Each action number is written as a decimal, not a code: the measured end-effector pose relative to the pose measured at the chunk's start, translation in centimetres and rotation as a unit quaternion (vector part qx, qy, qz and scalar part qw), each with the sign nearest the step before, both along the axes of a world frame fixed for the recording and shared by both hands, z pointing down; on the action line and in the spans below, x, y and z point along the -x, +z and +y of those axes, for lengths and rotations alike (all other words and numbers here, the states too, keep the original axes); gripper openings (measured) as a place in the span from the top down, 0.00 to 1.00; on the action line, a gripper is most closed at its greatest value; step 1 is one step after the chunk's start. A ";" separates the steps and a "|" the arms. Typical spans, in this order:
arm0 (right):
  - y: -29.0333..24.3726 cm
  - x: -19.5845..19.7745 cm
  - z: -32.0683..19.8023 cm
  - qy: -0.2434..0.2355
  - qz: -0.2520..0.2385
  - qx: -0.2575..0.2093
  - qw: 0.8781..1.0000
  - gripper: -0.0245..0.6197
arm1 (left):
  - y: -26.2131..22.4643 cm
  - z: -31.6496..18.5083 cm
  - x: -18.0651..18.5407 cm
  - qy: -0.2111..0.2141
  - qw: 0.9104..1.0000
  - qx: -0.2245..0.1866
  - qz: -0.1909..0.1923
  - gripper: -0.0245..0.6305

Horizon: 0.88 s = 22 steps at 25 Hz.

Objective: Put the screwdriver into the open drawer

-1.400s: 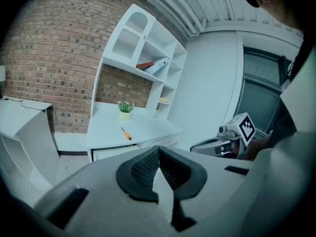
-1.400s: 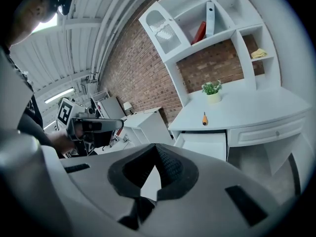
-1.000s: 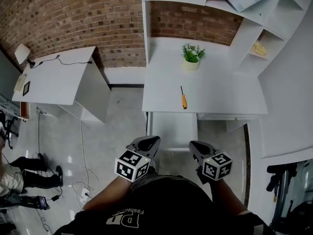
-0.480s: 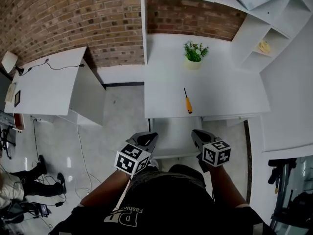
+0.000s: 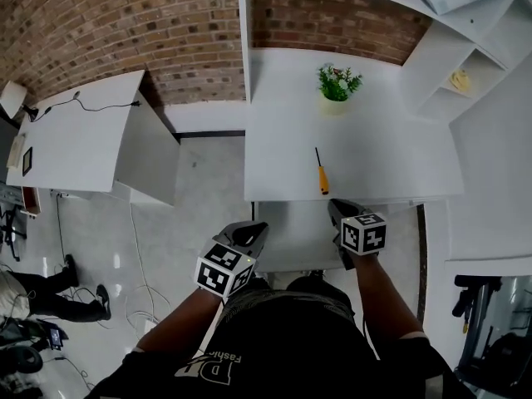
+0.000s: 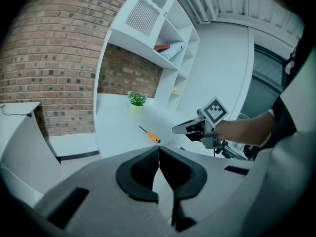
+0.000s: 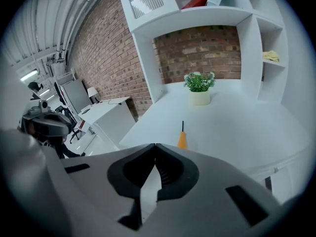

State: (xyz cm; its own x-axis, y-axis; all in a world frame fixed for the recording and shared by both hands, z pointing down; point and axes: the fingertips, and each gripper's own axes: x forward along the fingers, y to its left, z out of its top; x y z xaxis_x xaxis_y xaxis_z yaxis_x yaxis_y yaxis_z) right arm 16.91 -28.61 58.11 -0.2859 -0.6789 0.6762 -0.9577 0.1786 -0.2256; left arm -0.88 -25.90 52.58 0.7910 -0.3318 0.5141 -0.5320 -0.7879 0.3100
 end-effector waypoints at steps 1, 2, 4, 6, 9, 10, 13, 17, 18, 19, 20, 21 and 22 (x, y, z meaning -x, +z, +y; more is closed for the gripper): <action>0.7 -0.3 -0.7 -0.005 0.004 0.007 1.000 0.95 | 0.0 -0.1 -0.1 -0.008 1.000 0.001 -0.001 0.93; 1.4 -0.6 -1.4 -0.011 0.010 0.015 1.000 0.95 | 0.0 -0.2 -0.2 -0.016 1.000 0.002 -0.001 0.93; 3.2 -1.4 -2.8 -0.024 0.030 0.034 0.999 0.95 | 0.2 -0.3 -0.5 -0.029 1.000 0.006 -0.003 0.93; 5.0 -2.3 -4.1 -0.032 0.043 0.053 0.997 0.95 | 0.3 -0.4 -0.8 -0.039 0.999 0.009 -0.005 0.93; 6.8 -3.0 -6.0 -0.032 0.036 0.074 0.996 0.95 | 0.6 -0.4 -0.8 -0.058 0.998 0.014 -0.012 0.93; 7.2 -3.0 -6.6 -0.032 0.031 0.079 0.996 0.95 | 0.7 -0.4 -0.6 -0.066 0.998 0.016 -0.014 0.93; 8.1 -3.3 -8.2 -0.038 0.026 0.092 0.995 0.92 | 1.0 -0.2 -0.3 -0.087 0.996 0.024 -0.019 0.93; 9.0 -4.0 -9.7 -0.039 0.029 0.108 0.993 0.87 | 1.2 0.1 0.2 -0.109 0.993 0.029 -0.022 0.93; 9.3 -4.0 -9.9 -0.038 0.029 0.114 0.992 0.87 | 1.3 0.2 0.4 -0.115 0.993 0.031 -0.023 0.93; 9.6 -4.1 -10.0 -0.039 0.030 0.120 0.991 0.86 | 1.4 0.4 0.6 -0.120 0.992 0.032 -0.024 0.93; 9.9 -4.1 -10.1 -0.040 0.033 0.127 0.990 0.86 | 1.5 0.5 0.8 -0.124 0.991 0.034 -0.025 0.93; 10.2 -4.2 -10.3 -0.043 0.037 0.134 0.989 0.84 | 1.6 0.6 1.0 -0.128 0.991 0.036 -0.026 0.93; 10.5 -4.2 -10.4 -0.046 0.042 0.140 0.988 0.83 | 1.7 0.7 1.1 -0.130 0.990 0.037 -0.027 0.93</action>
State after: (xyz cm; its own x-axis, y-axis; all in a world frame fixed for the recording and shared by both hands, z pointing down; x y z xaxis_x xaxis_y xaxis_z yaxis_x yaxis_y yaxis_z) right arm 21.09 -39.04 68.61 -0.2716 -0.4362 0.8579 -0.9581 0.2071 -0.1980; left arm -2.03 -25.16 54.29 0.6541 -0.4811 0.5836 -0.7318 -0.5978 0.3273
